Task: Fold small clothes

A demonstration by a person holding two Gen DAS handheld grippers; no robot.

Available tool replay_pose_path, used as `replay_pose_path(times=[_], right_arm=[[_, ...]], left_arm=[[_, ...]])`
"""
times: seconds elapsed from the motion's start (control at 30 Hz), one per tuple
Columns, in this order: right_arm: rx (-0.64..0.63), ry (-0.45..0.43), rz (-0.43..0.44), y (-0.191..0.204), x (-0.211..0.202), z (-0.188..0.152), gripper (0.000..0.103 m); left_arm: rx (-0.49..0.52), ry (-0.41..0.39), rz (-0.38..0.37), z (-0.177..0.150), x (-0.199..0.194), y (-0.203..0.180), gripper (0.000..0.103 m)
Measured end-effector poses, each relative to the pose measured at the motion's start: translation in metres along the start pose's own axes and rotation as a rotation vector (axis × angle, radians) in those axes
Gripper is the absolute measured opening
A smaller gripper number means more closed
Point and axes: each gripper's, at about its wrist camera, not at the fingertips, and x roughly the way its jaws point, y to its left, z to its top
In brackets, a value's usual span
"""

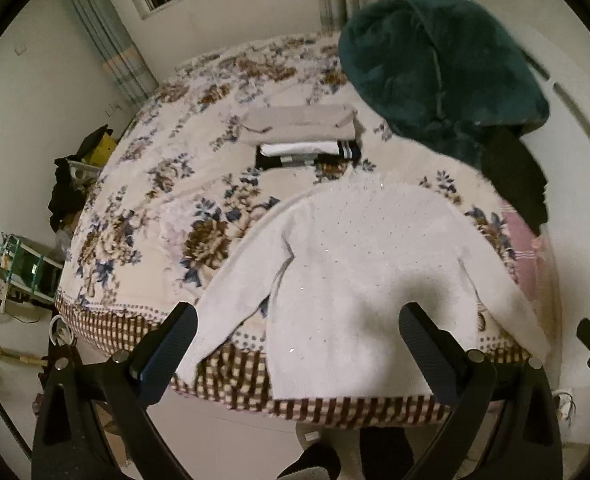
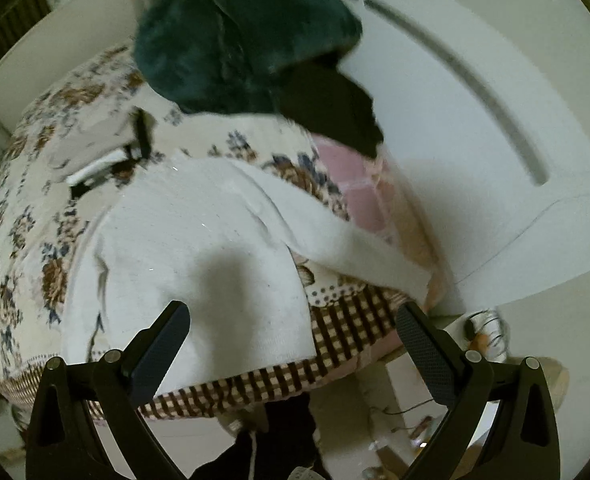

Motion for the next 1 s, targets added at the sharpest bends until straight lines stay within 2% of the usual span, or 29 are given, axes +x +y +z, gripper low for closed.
replay_pose_path(times=[0.13, 0.2, 0.27, 0.3, 0.4, 0.5, 0.6, 0.7, 0.73, 0.8, 0.83, 0.87, 0.93, 1.0], right_arm=[[0.087, 0.076, 0.014, -0.043, 0.114, 0.021, 0.103], [0.164, 0.113, 0.021, -0.07, 0.169, 0.021, 0.095], [0.266, 0.175, -0.01, -0.104, 0.229, 0.016, 0.08], [0.345, 0.218, -0.02, -0.129, 0.266, 0.011, 0.078], [0.585, 0.312, -0.031, -0.194, 0.341, -0.015, 0.078], [0.943, 0.374, -0.078, -0.277, 0.399, -0.063, 0.078], [1.246, 0.368, -0.109, -0.334, 0.435, -0.107, 0.078], [1.429, 0.318, -0.102, -0.363, 0.462, -0.134, 0.078], [1.457, 0.294, -0.09, -0.367, 0.469, -0.138, 0.077], [1.458, 0.244, -0.089, -0.367, 0.477, -0.138, 0.068], [1.426, 0.223, -0.117, -0.363, 0.478, -0.133, 0.056], [1.391, 0.203, -0.135, -0.357, 0.477, -0.127, 0.034], [1.28, 0.181, -0.178, -0.342, 0.477, -0.113, 0.013], [1.207, 0.148, -0.207, -0.325, 0.471, -0.102, 0.011]], left_arm=[[-0.002, 0.057, 0.017, 0.011, 0.059, -0.035, 0.103], [0.007, 0.091, 0.025, 0.014, 0.097, -0.059, 0.103], [0.018, 0.118, 0.032, 0.01, 0.131, -0.076, 0.103], [0.025, 0.14, 0.042, 0.007, 0.153, -0.087, 0.103], [0.032, 0.211, 0.058, -0.006, 0.206, -0.107, 0.103], [0.029, 0.277, 0.062, -0.022, 0.257, -0.124, 0.103], [0.048, 0.328, 0.066, -0.036, 0.301, -0.139, 0.103], [0.067, 0.357, 0.071, -0.046, 0.333, -0.147, 0.103], [0.069, 0.363, 0.071, -0.049, 0.34, -0.147, 0.103], [0.066, 0.374, 0.073, -0.053, 0.352, -0.145, 0.103], [0.061, 0.376, 0.072, -0.053, 0.356, -0.144, 0.103], [0.05, 0.379, 0.067, -0.053, 0.359, -0.14, 0.103], [0.027, 0.376, 0.059, -0.051, 0.361, -0.131, 0.103], [0.007, 0.372, 0.049, -0.05, 0.361, -0.117, 0.103]])
